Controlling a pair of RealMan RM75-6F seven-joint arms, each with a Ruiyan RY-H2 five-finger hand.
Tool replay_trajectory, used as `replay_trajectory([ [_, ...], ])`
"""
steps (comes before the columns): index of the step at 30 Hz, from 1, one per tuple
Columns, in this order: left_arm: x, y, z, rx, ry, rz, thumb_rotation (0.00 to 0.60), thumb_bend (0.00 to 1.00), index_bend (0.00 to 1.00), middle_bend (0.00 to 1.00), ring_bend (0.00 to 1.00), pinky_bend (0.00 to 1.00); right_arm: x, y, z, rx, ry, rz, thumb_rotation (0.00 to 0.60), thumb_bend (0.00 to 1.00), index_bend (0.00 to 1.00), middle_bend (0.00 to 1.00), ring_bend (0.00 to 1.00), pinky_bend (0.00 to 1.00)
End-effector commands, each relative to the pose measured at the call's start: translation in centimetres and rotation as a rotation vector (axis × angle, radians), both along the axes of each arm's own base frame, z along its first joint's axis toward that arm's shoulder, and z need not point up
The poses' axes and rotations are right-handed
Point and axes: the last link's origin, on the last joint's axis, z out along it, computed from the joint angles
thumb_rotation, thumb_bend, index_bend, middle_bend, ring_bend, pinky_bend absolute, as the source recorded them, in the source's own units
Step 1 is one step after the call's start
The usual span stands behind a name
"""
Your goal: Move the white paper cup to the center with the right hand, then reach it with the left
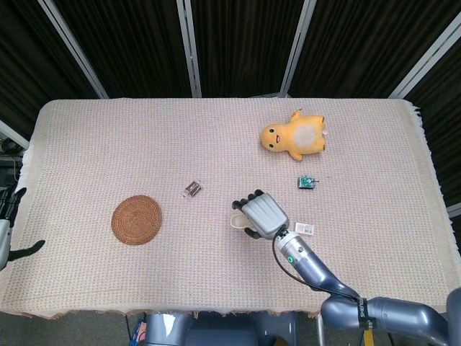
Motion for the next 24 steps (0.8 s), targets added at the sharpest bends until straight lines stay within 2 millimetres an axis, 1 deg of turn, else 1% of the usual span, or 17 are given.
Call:
replay_trajectory([
  [1,-0.1,0.2,-0.1,-0.004,0.004,0.008,0.600,0.00,0.00,0.00,0.00,0.00,1.6,-0.5,-2.3,0.021,0.018,-0.007,0.600,0.15,0.25,0.38,0.33,0.33],
  [2,-0.1,0.2,-0.1,-0.004,0.006,0.009,0.600,0.00,0.00,0.00,0.00,0.00,1.7,-0.5,-2.5,0.025,0.021,-0.010,0.600,0.09,0.16,0.30,0.28,0.31],
  [4,-0.1,0.3,-0.2,-0.006,0.008,0.010,0.600,0.00,0.00,0.00,0.00,0.00,1.6,-0.3,-3.0,0.035,0.031,-0.019,0.600,0.01,0.04,0.15,0.16,0.24],
  [5,-0.1,0.3,-0.2,-0.008,0.009,0.011,0.600,0.00,0.00,0.00,0.00,0.00,1.5,-0.3,-3.2,0.039,0.039,-0.025,0.600,0.00,0.00,0.07,0.09,0.18],
  [6,-0.2,0.3,-0.2,-0.009,0.010,0.013,0.600,0.00,0.00,0.00,0.00,0.00,1.3,-0.1,-3.2,0.044,0.052,-0.035,0.600,0.00,0.00,0.02,0.05,0.13],
  [8,-0.2,0.3,-0.3,-0.010,0.012,0.016,0.600,0.00,0.00,0.00,0.00,0.00,1.3,0.1,-2.4,0.042,0.057,-0.039,0.600,0.00,0.00,0.00,0.03,0.09],
  [11,-0.2,0.3,-0.3,-0.011,0.013,0.015,0.600,0.00,0.00,0.00,0.00,0.00,1.2,0.3,-0.5,0.007,0.038,-0.028,0.600,0.00,0.00,0.00,0.02,0.06],
  [12,-0.2,0.3,-0.4,-0.013,0.013,0.014,0.600,0.00,0.00,0.00,0.00,0.00,1.0,0.4,0.4,-0.010,0.033,-0.022,0.600,0.00,0.00,0.00,0.01,0.05],
  [13,-0.1,0.3,-0.4,-0.017,0.012,0.010,0.600,0.00,0.00,0.00,0.00,0.00,0.6,0.7,1.8,-0.037,0.030,-0.013,0.600,0.00,0.00,0.00,0.01,0.05],
  [15,0.1,0.3,-0.6,-0.022,0.010,-0.001,0.600,0.00,0.00,0.00,0.00,0.00,-0.7,1.1,4.3,-0.100,0.038,0.006,0.600,0.00,0.00,0.00,0.00,0.03],
  [16,0.3,0.4,-0.6,-0.025,0.009,-0.009,0.600,0.00,0.00,0.00,0.00,0.00,-1.5,1.3,5.4,-0.130,0.043,0.013,0.600,0.00,0.00,0.00,0.00,0.02],
  [18,0.8,0.6,-0.9,-0.035,0.002,-0.035,0.600,0.00,0.00,0.00,0.00,0.00,-3.8,2.1,8.0,-0.194,0.037,0.023,0.600,0.00,0.00,0.00,0.00,0.00],
  [21,1.7,1.1,-1.4,-0.055,-0.003,-0.082,0.600,0.00,0.00,0.00,0.00,0.00,-7.0,2.9,10.5,-0.255,0.013,0.018,0.600,0.00,0.00,0.00,0.00,0.00],
  [24,3.3,2.1,-2.6,-0.101,-0.005,-0.138,0.600,0.00,0.00,0.00,0.00,0.00,-10.7,4.1,13.0,-0.322,-0.029,0.018,0.600,0.00,0.00,0.00,0.00,0.00],
])
